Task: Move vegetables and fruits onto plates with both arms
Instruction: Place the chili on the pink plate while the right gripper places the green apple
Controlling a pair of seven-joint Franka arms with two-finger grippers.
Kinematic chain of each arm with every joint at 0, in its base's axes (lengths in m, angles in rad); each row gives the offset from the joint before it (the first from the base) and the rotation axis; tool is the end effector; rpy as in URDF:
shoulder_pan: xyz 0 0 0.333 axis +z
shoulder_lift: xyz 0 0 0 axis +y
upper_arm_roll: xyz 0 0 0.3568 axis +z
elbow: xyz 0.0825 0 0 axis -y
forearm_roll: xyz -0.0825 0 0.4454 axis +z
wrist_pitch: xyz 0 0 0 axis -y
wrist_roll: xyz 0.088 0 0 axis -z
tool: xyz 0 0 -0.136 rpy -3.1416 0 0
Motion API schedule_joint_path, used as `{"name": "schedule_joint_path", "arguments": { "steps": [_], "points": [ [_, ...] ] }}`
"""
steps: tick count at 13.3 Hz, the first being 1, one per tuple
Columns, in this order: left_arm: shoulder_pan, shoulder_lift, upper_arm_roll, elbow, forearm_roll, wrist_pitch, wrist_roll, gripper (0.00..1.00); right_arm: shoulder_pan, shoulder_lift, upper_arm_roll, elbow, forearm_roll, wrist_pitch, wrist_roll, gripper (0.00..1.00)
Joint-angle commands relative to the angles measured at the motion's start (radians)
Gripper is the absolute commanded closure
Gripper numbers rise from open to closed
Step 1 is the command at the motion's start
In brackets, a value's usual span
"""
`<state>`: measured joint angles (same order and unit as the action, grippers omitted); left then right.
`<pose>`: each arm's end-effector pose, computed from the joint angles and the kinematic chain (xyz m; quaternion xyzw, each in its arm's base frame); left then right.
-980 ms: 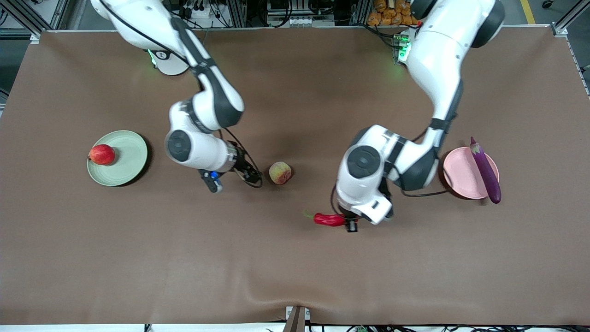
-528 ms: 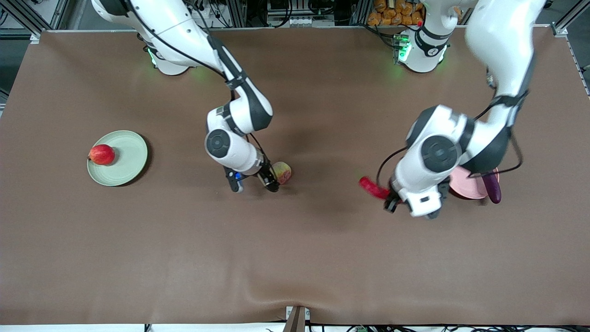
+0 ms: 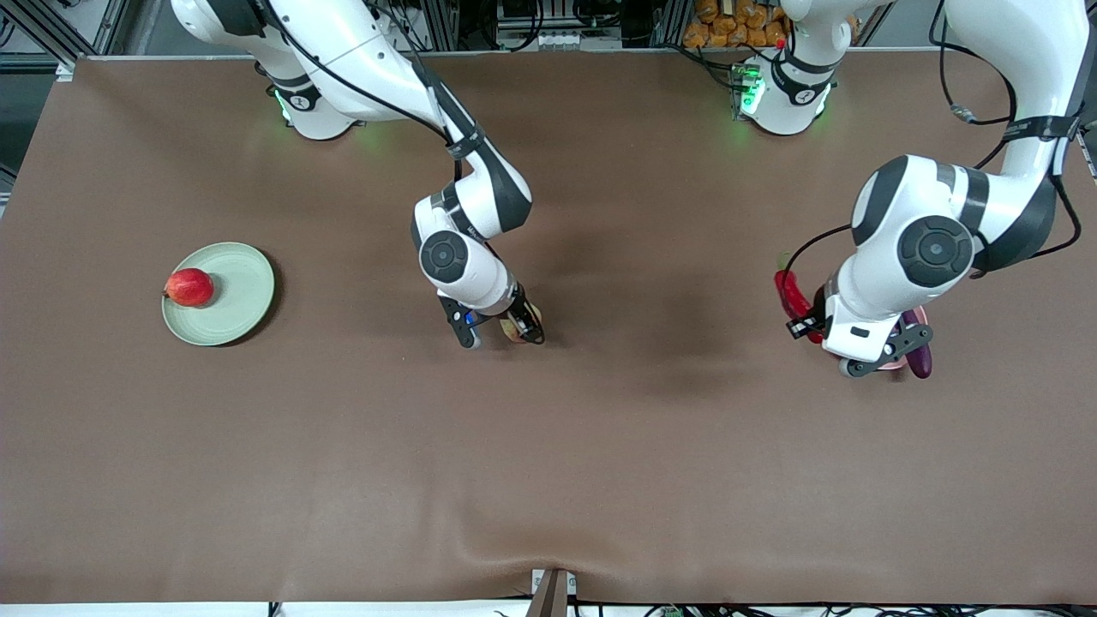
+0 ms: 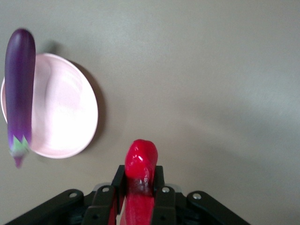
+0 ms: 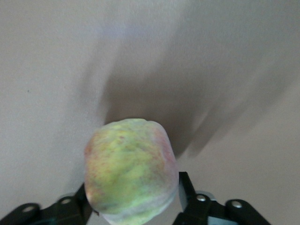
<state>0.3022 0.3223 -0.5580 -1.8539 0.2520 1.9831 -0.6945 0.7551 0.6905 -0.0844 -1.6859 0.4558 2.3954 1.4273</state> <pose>0.6541 -0.1306 0.3386 -0.9836 -0.1651 0.0482 0.0548 0.5780 0.4808 0.1600 -0.8531 0.5054 0.1052 0.0758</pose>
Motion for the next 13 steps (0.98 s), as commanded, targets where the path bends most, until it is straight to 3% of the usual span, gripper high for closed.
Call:
{"name": "schedule_joint_path", "arguments": {
  "steps": [1,4,6,8,9,11,13],
  "points": [
    [0.035,-0.041,-0.016,-0.07,0.048,0.013,0.105,1.0,-0.068,-0.015,-0.014,0.05,-0.049,-0.212,-0.066,1.0],
    [0.054,-0.039,-0.017,-0.119,0.14,0.023,0.148,1.0,-0.173,-0.103,-0.023,0.046,-0.06,-0.502,-0.264,1.0],
    [0.074,-0.017,-0.017,-0.127,0.196,0.026,0.159,1.0,-0.223,-0.172,-0.063,-0.001,-0.173,-0.671,-0.449,1.0],
    [0.118,0.017,-0.014,-0.127,0.205,0.028,0.159,1.0,-0.305,-0.253,-0.083,-0.096,-0.226,-0.708,-0.659,1.0],
    [0.147,0.043,-0.014,-0.125,0.233,0.032,0.159,1.0,-0.363,-0.282,-0.084,-0.141,-0.245,-0.708,-0.773,1.0],
    [0.173,0.105,-0.014,-0.123,0.332,0.077,0.141,1.0,-0.455,-0.356,-0.084,-0.248,-0.369,-0.704,-0.983,1.0],
    [0.173,0.147,-0.014,-0.114,0.386,0.077,0.093,1.0,-0.581,-0.397,-0.084,-0.305,-0.41,-0.699,-1.199,1.0]
  ]
}}
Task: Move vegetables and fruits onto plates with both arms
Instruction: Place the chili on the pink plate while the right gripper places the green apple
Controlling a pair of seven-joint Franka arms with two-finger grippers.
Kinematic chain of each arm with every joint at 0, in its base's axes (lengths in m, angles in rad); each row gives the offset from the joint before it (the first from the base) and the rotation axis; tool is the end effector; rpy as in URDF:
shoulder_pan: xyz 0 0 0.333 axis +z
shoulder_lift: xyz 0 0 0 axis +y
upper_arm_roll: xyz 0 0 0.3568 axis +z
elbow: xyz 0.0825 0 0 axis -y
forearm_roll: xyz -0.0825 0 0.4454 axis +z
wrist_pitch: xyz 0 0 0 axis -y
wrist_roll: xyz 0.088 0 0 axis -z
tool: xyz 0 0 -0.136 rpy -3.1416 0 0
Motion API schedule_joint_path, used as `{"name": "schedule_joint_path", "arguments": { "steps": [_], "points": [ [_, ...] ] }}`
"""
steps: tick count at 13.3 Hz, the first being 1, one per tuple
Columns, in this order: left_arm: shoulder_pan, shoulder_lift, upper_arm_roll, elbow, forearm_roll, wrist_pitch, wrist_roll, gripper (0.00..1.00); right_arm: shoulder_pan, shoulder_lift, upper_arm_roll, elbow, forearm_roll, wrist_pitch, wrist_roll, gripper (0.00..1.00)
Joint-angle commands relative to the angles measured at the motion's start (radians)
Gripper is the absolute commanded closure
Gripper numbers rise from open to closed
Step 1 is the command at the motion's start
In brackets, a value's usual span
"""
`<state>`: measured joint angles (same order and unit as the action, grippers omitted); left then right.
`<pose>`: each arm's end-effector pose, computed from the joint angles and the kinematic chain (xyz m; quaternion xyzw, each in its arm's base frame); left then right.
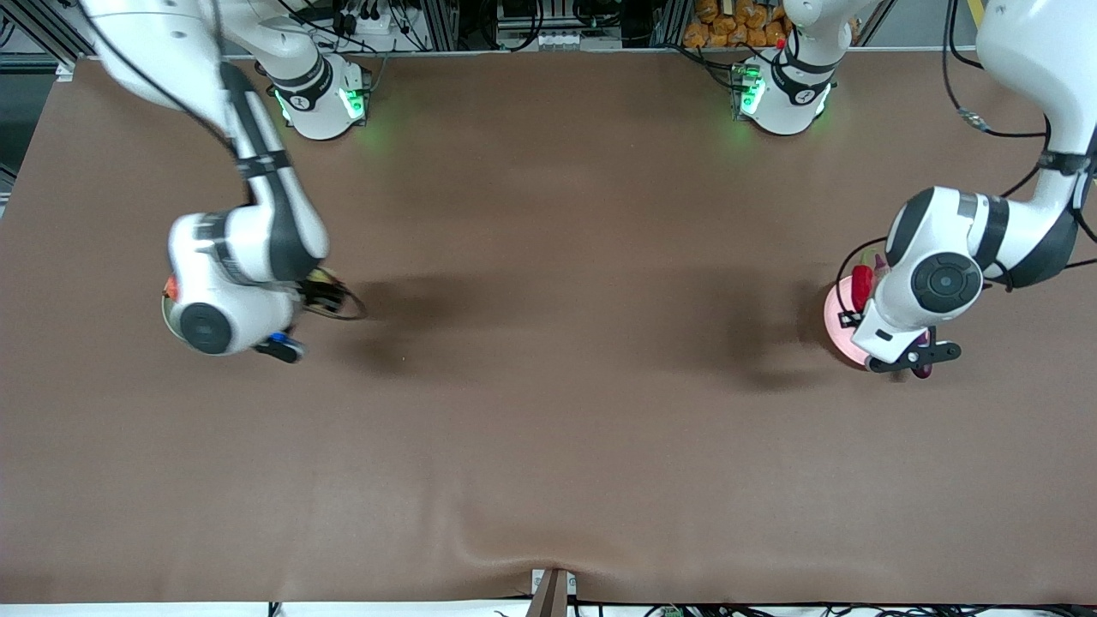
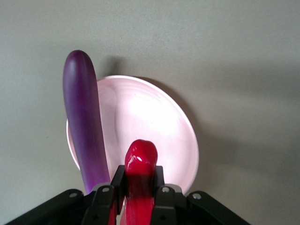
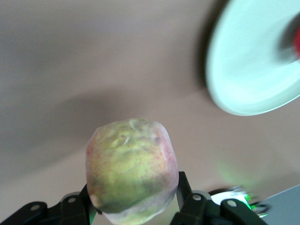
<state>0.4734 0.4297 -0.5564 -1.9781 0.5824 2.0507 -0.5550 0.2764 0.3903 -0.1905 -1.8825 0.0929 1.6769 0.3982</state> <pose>0.6351 -0.0048 0.2278 -0.9821 -0.0681 0.0805 0.1564 0.5992 0.0657 0.2486 0.9419 -0.1704 -0.2825 0.0633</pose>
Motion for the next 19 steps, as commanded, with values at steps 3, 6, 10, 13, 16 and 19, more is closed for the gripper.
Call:
{"name": "schedule_joint_path", "arguments": {
  "steps": [3,6,10,13,16,19],
  "points": [
    [-0.004,0.083,-0.014,0.028,0.071,0.009,-0.062,1.0,-0.255,-0.09,0.022,-0.11,-0.105,0.027,-0.413,1.0],
    [0.004,0.098,-0.005,0.025,0.126,0.009,-0.062,0.88,-0.295,-0.067,0.023,-0.103,-0.101,0.06,-0.435,0.0],
    [-0.01,0.087,-0.005,0.033,0.142,0.003,-0.065,0.0,-0.281,-0.067,0.026,-0.029,-0.091,0.012,-0.437,0.0],
    [-0.034,0.064,-0.036,0.093,0.137,-0.023,-0.063,0.0,-0.247,-0.054,0.031,0.115,-0.091,-0.092,-0.437,0.0],
    [-0.073,0.047,-0.083,0.24,0.117,-0.196,-0.055,0.0,-0.214,-0.056,0.039,0.28,-0.101,-0.133,-0.452,0.0],
    [-0.065,0.035,-0.146,0.388,0.029,-0.334,-0.046,0.0,-0.168,-0.001,0.045,0.546,-0.13,-0.346,-0.472,0.0]
  ]
}}
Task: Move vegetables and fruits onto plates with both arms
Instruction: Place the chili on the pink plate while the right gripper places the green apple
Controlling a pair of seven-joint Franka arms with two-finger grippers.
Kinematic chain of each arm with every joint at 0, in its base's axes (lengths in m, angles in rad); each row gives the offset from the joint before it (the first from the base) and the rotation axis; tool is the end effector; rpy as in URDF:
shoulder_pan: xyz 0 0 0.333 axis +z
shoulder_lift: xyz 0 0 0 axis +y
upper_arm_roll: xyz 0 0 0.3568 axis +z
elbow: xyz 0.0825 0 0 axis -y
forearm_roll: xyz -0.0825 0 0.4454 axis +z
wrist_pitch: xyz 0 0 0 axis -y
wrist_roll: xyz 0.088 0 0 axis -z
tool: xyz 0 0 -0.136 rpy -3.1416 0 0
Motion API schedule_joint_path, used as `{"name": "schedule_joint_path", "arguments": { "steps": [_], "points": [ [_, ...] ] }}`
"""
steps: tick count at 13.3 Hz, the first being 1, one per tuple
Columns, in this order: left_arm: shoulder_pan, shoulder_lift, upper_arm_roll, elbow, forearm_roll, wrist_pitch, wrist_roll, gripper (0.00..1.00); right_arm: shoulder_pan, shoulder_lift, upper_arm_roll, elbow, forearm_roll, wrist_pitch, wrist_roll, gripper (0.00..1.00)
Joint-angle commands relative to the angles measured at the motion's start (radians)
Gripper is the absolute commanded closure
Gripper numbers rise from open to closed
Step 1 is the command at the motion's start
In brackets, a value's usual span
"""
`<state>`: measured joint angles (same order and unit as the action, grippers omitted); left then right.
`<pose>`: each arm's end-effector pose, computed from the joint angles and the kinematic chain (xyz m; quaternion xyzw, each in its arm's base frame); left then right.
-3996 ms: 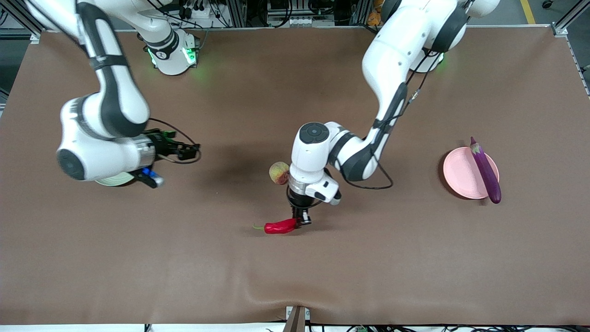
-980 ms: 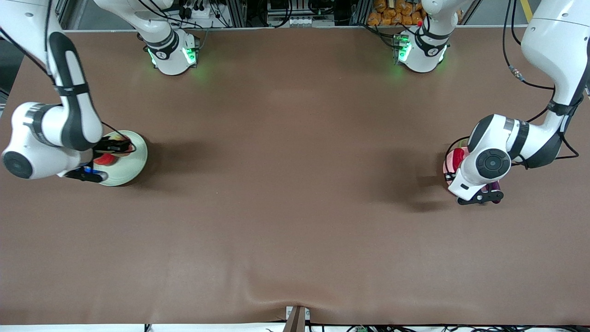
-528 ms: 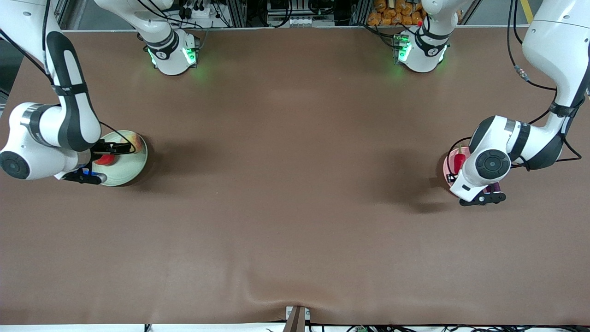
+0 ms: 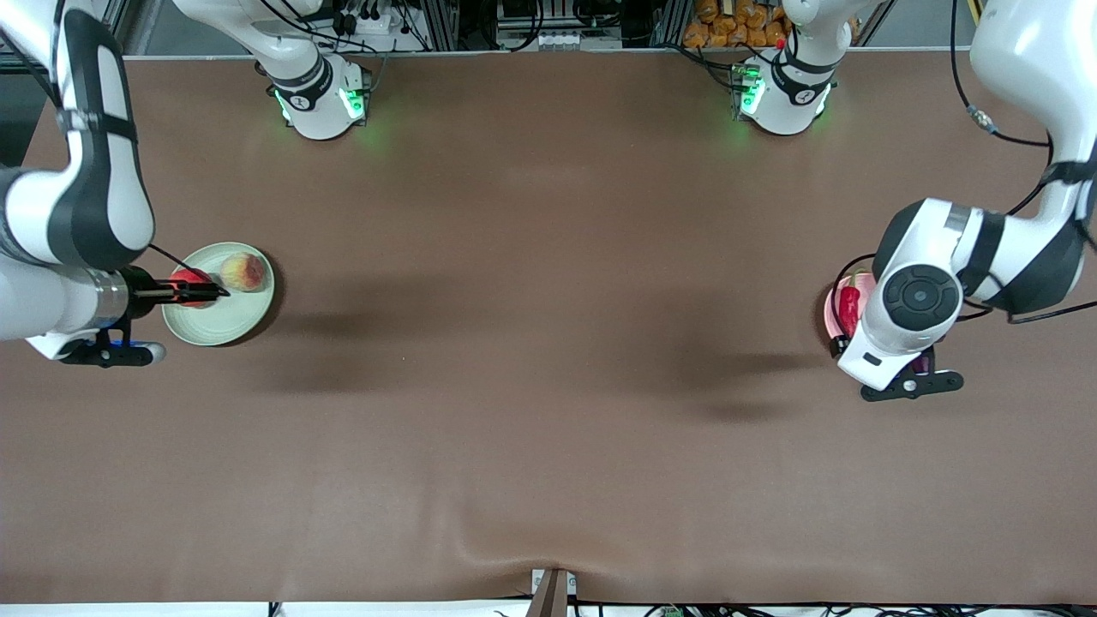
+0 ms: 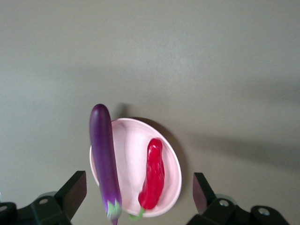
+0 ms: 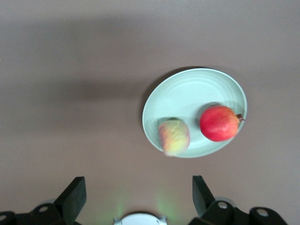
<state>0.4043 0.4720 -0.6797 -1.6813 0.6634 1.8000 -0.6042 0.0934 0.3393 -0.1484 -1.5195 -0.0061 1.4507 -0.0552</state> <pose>0.7014 -0.0792 0.3439 -0.9789 -0.0573 0.0291 0.1942 0.6729 -0.0272 0.4371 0.9792 -0.0005 -0.2020 0.0169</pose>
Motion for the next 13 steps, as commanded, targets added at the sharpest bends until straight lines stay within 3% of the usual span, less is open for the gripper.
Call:
{"name": "schedule_joint_path", "arguments": {
  "steps": [1,5,7,8,9,11,13],
  "points": [
    [0.004,-0.01,-0.033,0.136,-0.095,-0.117,0.004,0.0,0.019,0.052,0.003,0.252,-0.031,-0.141,-0.024,0.0],
    [-0.009,-0.073,-0.027,0.184,-0.188,-0.221,0.067,0.0,0.025,0.0,0.03,0.458,0.013,-0.28,-0.026,0.0],
    [-0.015,-0.105,-0.008,0.181,-0.223,-0.234,0.07,0.0,0.002,-0.087,0.026,0.45,0.05,-0.346,-0.028,0.0],
    [-0.041,-0.13,0.018,0.178,-0.244,-0.235,0.076,0.0,-0.041,-0.145,0.029,0.396,0.076,-0.339,-0.034,0.0],
    [-0.083,-0.15,0.079,0.176,-0.273,-0.235,0.096,0.0,-0.047,-0.22,0.029,0.325,0.086,-0.299,-0.035,0.0],
    [-0.217,-0.223,0.271,0.158,-0.376,-0.235,0.193,0.0,-0.047,-0.35,0.03,0.12,0.075,-0.147,-0.055,0.0],
    [-0.315,-0.3,0.426,0.115,-0.476,-0.234,0.294,0.0,-0.06,-0.361,0.03,0.081,0.068,-0.113,-0.173,0.0]
  ]
}}
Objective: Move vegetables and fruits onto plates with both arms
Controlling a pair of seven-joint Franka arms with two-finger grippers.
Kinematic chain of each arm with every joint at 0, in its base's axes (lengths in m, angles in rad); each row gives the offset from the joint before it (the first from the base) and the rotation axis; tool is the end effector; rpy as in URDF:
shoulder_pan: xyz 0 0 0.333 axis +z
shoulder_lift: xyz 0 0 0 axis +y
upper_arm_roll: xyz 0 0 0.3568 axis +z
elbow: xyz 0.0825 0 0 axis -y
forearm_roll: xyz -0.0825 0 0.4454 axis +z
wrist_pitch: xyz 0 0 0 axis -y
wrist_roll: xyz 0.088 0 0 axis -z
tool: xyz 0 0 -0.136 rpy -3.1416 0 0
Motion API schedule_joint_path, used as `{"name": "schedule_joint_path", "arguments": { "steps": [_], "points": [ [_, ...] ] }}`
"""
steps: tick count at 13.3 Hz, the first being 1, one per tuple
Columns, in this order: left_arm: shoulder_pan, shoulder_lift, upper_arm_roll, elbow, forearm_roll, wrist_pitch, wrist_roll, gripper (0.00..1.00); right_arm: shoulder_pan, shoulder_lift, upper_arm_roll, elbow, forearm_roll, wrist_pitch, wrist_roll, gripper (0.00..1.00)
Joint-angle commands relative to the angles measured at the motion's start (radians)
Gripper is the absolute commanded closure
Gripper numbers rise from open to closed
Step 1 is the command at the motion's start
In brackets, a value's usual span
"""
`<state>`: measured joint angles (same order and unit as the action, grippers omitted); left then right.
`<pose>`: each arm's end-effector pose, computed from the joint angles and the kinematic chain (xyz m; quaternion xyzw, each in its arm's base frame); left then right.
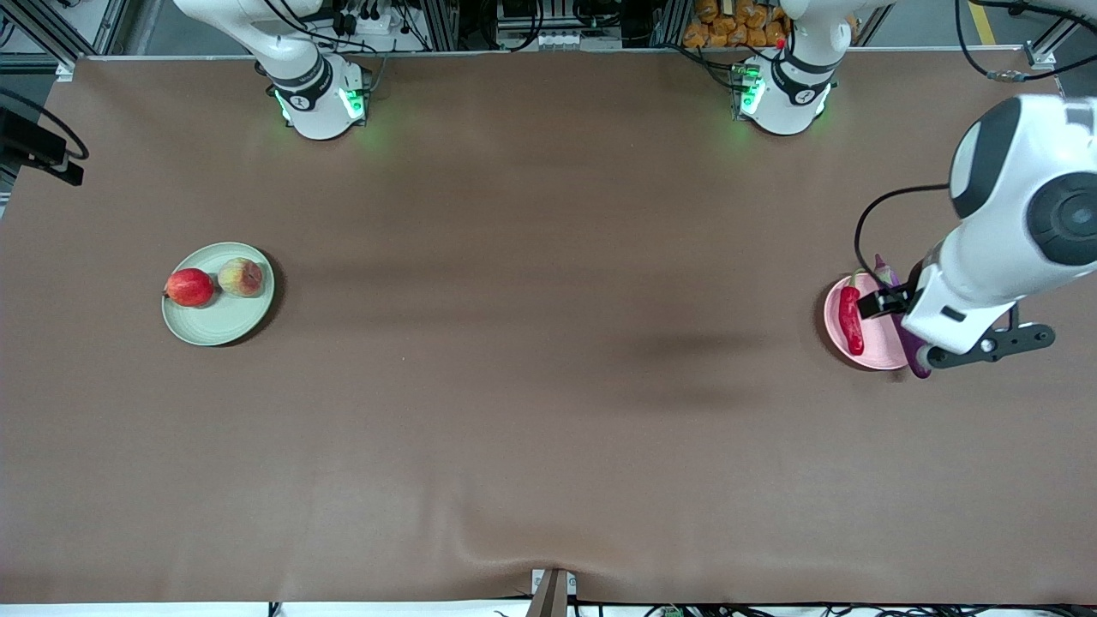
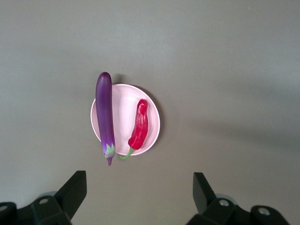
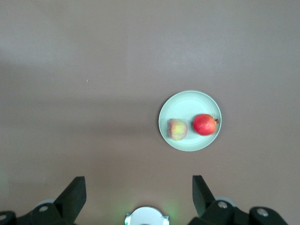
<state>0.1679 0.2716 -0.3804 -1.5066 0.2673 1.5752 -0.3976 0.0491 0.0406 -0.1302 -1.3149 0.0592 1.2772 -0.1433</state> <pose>0.6816 -0.0837 0.5057 -0.9891 -0.0807 0.0620 0.1062 0.5903 -0.0366 0.7199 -0.9982 -0.0385 0.0358 0.0302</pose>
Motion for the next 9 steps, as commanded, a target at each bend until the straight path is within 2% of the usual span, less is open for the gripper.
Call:
{"name": "schedule_joint_path", "arguments": {
  "steps": [1,3,4,9],
  "points": [
    [-0.126,-0.132,0.197,-0.081,-0.12,-0.006,0.133,0.0,-0.018,-0.068,0.014,-0.135,0.001,0.057,-0.114,0.0],
    [-0.204,-0.187,0.317,-0.107,-0.184,-0.003,0.218,0.0,-0.012,-0.073,0.02,-0.138,-0.025,0.051,-0.114,0.0],
    [-0.217,-0.21,0.345,-0.106,-0.216,-0.003,0.25,0.0,-0.011,-0.073,0.02,-0.142,-0.025,0.041,-0.113,0.0],
    [-0.223,-0.317,0.347,-0.093,-0.238,-0.05,0.275,0.0,-0.012,-0.134,0.021,-0.227,-0.025,0.071,-0.108,0.0]
  ]
}}
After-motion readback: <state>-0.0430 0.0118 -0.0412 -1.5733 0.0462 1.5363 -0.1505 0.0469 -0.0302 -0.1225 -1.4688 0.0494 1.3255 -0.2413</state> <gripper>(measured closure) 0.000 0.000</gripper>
